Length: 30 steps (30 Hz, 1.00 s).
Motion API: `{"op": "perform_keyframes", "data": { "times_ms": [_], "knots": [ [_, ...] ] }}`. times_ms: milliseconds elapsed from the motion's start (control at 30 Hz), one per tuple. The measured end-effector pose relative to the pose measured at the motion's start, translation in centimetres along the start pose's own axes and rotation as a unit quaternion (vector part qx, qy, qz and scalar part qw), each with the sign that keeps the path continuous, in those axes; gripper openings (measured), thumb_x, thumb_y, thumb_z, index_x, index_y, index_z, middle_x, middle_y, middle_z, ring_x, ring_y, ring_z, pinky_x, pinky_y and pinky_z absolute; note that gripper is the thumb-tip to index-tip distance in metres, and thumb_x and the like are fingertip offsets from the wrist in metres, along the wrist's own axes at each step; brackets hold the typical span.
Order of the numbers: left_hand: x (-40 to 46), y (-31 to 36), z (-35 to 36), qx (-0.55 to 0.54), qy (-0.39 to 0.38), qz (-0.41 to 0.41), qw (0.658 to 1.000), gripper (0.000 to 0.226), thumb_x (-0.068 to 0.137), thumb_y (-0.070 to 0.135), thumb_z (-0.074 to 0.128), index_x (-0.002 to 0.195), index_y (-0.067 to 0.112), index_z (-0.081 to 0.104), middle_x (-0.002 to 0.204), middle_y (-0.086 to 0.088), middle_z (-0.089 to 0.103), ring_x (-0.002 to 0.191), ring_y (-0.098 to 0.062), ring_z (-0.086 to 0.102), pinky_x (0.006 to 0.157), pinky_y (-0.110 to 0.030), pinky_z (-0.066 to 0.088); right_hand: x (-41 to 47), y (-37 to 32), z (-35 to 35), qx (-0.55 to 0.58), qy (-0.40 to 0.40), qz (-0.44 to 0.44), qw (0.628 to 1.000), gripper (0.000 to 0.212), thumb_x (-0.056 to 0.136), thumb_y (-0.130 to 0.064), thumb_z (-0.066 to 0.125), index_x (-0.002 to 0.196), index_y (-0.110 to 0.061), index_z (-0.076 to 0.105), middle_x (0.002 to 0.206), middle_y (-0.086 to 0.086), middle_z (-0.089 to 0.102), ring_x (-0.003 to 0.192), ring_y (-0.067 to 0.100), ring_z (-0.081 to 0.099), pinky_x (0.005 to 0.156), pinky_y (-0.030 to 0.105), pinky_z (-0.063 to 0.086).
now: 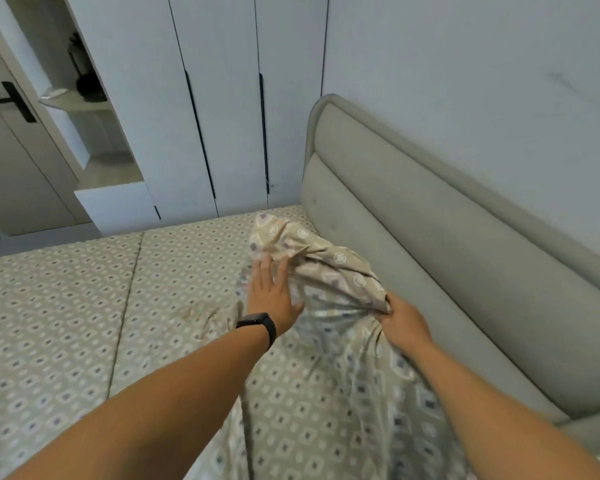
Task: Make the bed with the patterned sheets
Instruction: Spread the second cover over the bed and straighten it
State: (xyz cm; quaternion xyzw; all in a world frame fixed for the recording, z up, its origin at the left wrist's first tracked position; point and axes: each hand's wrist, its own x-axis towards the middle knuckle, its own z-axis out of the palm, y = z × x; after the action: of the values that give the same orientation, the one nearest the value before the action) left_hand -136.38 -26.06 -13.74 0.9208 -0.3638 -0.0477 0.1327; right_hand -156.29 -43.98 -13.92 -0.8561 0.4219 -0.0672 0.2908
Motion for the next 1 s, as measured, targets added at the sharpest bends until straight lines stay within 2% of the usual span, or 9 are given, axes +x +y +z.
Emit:
{"op": "perform_keyframes", "data": {
  "times_ms": [133,233,400,533,600,667,800,900,1000],
  "knots": [
    [-0.2,6.0,7.5,-0.002,-0.207,0.026,0.978,0.099,0.095,0.057,0.057,0.159,0.034,-0.015,0.167,-0.007,-0.023,0.152,-0.036,-0.022,0.125,-0.053,0.005,2.0,7.1,0.0,0.020,-0.028,0.061,0.998,0.035,0.095,-0.039,0.064,0.129,-0.030,0.061,0.120,0.007,0.070,0.108,0.035,0.065,0.083,0.039,0.052],
    [1.2,10.9,12.5,-0.027,-0.303,0.041,0.952,0.095,0.095,0.050,0.058,0.159,0.038,-0.013,0.168,-0.004,-0.019,0.154,-0.034,-0.019,0.125,-0.053,0.007,4.9,11.7,1.3,0.037,-0.065,0.081,0.994,0.036,0.096,-0.037,0.064,0.131,-0.028,0.063,0.123,0.006,0.070,0.113,0.035,0.064,0.086,0.036,0.051],
    [5.5,15.9,18.8,-0.011,-0.332,0.080,0.940,0.082,0.097,0.042,0.054,0.161,0.030,0.005,0.169,-0.001,-0.008,0.155,-0.033,-0.013,0.125,-0.052,0.013,10.0,17.4,5.1,0.086,-0.162,0.113,0.977,0.037,0.096,-0.030,0.066,0.131,-0.019,0.065,0.122,0.005,0.071,0.117,0.031,0.064,0.096,0.036,0.050],
    [8.9,16.2,23.4,-0.002,-0.346,0.065,0.936,0.069,0.100,0.027,0.045,0.161,0.027,0.014,0.169,0.002,-0.004,0.155,-0.031,-0.009,0.125,-0.050,0.017,13.4,20.6,9.5,0.140,-0.225,0.107,0.958,0.031,0.098,-0.026,0.064,0.128,-0.017,0.067,0.116,0.004,0.072,0.106,0.024,0.065,0.088,0.031,0.048],
    [9.1,15.3,24.7,-0.007,-0.348,0.063,0.935,0.070,0.099,0.018,0.043,0.160,0.032,0.013,0.169,0.004,-0.001,0.155,-0.026,-0.008,0.124,-0.048,0.020,14.4,21.6,10.4,0.153,-0.243,0.123,0.950,0.030,0.099,-0.026,0.064,0.127,-0.015,0.068,0.116,0.006,0.072,0.106,0.025,0.066,0.092,0.034,0.050],
    [9.4,14.7,26.1,-0.011,-0.366,0.058,0.929,0.075,0.097,0.014,0.045,0.159,0.040,0.011,0.169,0.006,-0.002,0.155,-0.022,-0.009,0.123,-0.048,0.023,15.7,23.7,10.8,0.110,-0.222,0.145,0.958,0.035,0.099,-0.032,0.061,0.129,-0.014,0.066,0.121,0.009,0.070,0.111,0.031,0.065,0.099,0.039,0.050],
    [9.6,14.2,27.1,-0.001,-0.407,0.052,0.912,0.075,0.100,0.022,0.047,0.160,0.041,0.007,0.169,0.009,-0.002,0.156,-0.020,-0.007,0.120,-0.049,0.028,16.6,26.9,10.4,-0.113,-0.115,0.208,0.965,0.037,0.103,-0.035,0.047,0.131,-0.013,0.055,0.131,0.015,0.062,0.118,0.038,0.060,0.093,0.044,0.049],
    [9.7,13.6,27.3,0.004,-0.426,0.051,0.903,0.071,0.102,0.026,0.047,0.161,0.039,0.009,0.169,0.005,0.007,0.155,-0.022,0.001,0.120,-0.052,0.028,16.0,27.7,11.9,-0.156,-0.042,0.225,0.961,0.029,0.102,-0.026,0.050,0.126,-0.010,0.056,0.125,0.017,0.065,0.112,0.038,0.064,0.083,0.043,0.052],
    [10.1,12.3,26.8,0.012,-0.441,0.045,0.896,0.070,0.102,0.024,0.046,0.161,0.036,0.011,0.168,0.004,0.014,0.155,-0.023,0.007,0.121,-0.050,0.026,15.4,26.8,13.6,-0.163,-0.003,0.227,0.960,0.031,0.100,-0.021,0.053,0.128,-0.007,0.052,0.131,0.019,0.059,0.115,0.039,0.059,0.085,0.044,0.050]
  ]
}}
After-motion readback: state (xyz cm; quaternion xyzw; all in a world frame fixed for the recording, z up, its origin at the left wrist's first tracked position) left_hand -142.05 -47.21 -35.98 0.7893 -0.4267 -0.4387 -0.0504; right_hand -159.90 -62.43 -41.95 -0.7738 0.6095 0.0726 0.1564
